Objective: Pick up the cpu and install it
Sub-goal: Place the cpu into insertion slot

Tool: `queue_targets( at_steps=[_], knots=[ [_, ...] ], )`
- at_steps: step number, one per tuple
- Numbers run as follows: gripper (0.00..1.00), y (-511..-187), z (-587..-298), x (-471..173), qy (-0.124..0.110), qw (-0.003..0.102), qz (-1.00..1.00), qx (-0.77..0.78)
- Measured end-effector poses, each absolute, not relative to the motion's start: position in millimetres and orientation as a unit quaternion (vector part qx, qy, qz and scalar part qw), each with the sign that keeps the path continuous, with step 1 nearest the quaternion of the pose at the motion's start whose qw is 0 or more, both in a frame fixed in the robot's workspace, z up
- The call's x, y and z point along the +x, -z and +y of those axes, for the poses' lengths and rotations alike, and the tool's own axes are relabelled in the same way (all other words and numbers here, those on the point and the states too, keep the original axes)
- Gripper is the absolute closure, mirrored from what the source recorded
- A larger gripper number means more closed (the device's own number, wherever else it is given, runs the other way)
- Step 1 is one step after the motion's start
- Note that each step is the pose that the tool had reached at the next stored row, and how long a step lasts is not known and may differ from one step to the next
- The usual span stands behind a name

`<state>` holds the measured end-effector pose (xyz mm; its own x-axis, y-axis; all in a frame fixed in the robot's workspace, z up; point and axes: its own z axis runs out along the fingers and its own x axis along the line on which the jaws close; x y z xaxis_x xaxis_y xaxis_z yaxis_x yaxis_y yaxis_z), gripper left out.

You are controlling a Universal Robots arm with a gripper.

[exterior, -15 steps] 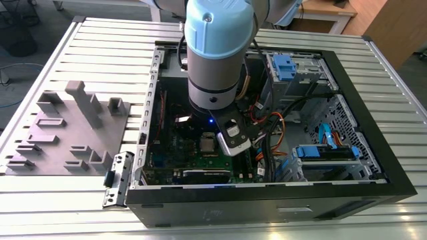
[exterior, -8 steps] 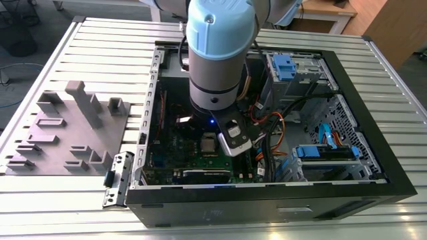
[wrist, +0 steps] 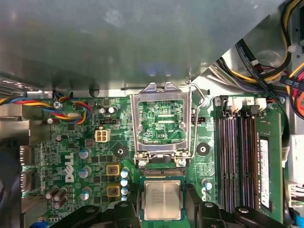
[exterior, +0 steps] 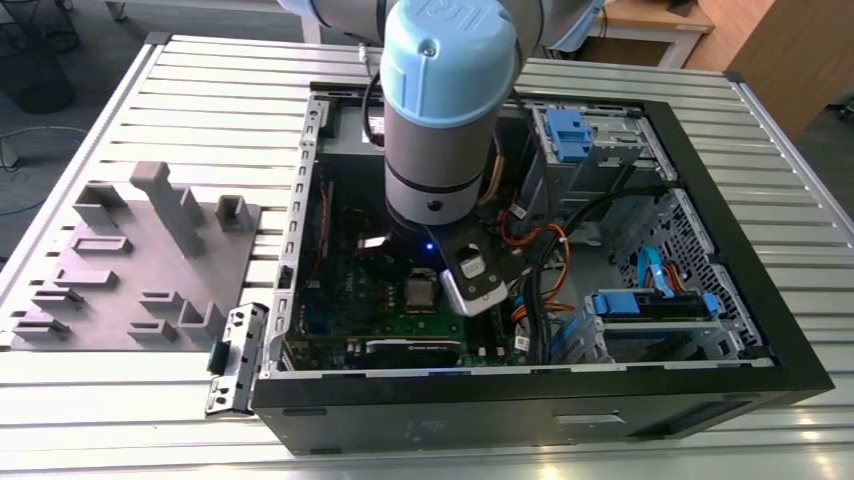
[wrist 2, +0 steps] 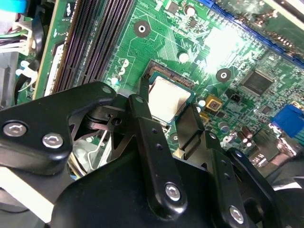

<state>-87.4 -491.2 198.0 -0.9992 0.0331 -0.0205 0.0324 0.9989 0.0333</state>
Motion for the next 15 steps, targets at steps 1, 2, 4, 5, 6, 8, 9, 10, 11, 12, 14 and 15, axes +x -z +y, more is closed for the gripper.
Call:
queue_targets(
  at_steps=[1,2,4,5,6,8,9,10,11,12,14,15],
  knots=[
    [0.53,-197.4,-491.3,-87.4,-0.016,0.01,1.0,0.016],
    [0.53,-196.9,-491.3,-87.4,-0.016,0.011,1.0,0.016],
    [0.53,-196.1,-491.3,-87.4,-0.016,0.01,1.0,0.014],
    [0.53,-195.7,-491.3,-87.4,-0.017,0.01,1.0,0.011],
    [0.53,-195.3,-491.3,-87.4,-0.017,0.01,1.0,0.009],
    [0.53,-193.6,-491.2,-87.3,-0.017,0.01,1.0,0.007],
    [0.53,-192.4,-491.3,-87.3,-0.017,0.01,1.0,0.007],
    [0.53,-191.2,-491.3,-87.3,-0.017,0.01,1.0,0.007],
    [0.53,-190.3,-491.3,-87.3,-0.017,0.01,1.0,0.007],
    [0.53,-190.1,-491.3,-87.3,-0.017,0.01,1.0,0.007],
    [0.53,-190.1,-491.3,-87.2,-0.016,0.01,1.0,0.007],
    [0.53,-190.0,-491.3,-87.0,-0.017,0.01,1.0,0.007]
  ],
)
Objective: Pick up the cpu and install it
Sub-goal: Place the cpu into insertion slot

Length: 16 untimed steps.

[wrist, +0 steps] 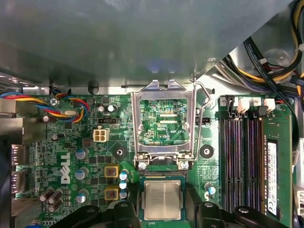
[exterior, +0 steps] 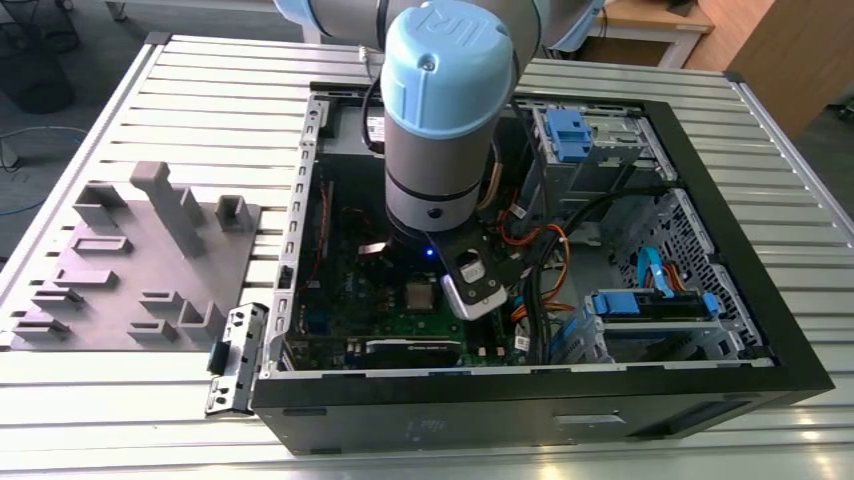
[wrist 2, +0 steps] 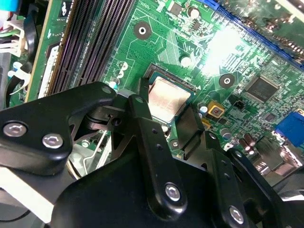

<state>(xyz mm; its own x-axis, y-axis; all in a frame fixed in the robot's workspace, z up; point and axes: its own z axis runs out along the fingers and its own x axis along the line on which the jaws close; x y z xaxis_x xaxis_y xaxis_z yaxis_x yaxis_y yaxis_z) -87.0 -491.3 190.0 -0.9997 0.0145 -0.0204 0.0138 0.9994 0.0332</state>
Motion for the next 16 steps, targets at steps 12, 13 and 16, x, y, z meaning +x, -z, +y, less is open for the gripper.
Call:
queue_targets(
  at_steps=[12,13,16],
  knots=[
    [0.53,-188.2,-491.4,-85.4,-0.016,0.01,1.0,0.007],
    [0.53,-188.0,-491.4,-85.4,-0.016,0.01,1.0,0.007],
    [0.53,-187.9,-491.3,-85.3,-0.017,0.01,1.0,0.007]
  ],
)
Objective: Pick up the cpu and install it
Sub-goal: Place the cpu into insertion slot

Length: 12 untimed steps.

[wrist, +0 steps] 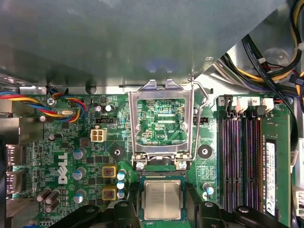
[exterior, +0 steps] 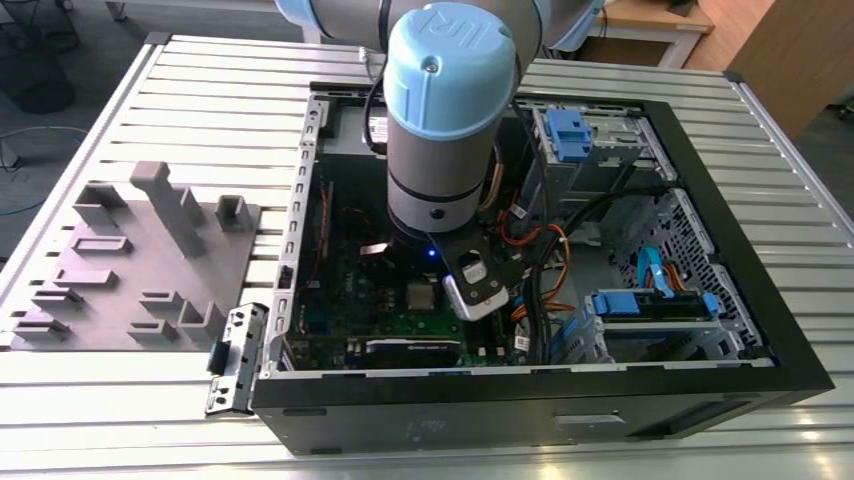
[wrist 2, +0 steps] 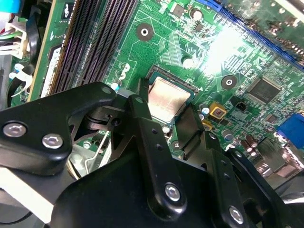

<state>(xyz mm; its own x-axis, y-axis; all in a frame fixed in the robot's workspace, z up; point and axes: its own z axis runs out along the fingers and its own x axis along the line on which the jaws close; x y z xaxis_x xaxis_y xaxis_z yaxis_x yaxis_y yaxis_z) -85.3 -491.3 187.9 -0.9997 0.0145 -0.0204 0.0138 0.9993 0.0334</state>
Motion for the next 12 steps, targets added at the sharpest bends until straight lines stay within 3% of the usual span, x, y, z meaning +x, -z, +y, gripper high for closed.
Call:
queue_targets(
  at_steps=[12],
  knots=[
    [0.53,-190.4,-491.3,-85.3,-0.017,0.01,1.0,0.007]
  ],
)
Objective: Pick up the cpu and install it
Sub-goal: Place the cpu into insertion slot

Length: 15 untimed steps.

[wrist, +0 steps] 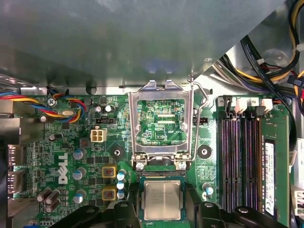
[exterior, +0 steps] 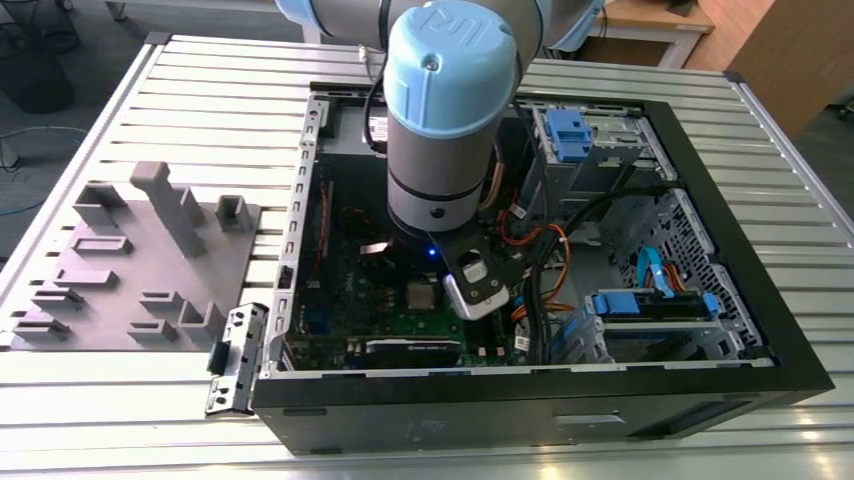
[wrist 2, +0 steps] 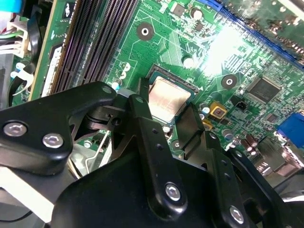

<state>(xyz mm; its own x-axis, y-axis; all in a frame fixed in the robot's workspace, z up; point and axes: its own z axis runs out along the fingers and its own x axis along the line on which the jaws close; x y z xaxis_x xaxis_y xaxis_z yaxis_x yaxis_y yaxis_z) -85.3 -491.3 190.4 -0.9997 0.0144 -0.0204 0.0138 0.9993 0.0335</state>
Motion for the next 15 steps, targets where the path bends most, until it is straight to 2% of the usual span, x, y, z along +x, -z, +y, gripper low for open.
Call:
queue_targets(
  at_steps=[15],
  knots=[
    [0.53,-188.7,-491.4,-84.7,-0.016,0.01,1.0,0.007]
  ],
)
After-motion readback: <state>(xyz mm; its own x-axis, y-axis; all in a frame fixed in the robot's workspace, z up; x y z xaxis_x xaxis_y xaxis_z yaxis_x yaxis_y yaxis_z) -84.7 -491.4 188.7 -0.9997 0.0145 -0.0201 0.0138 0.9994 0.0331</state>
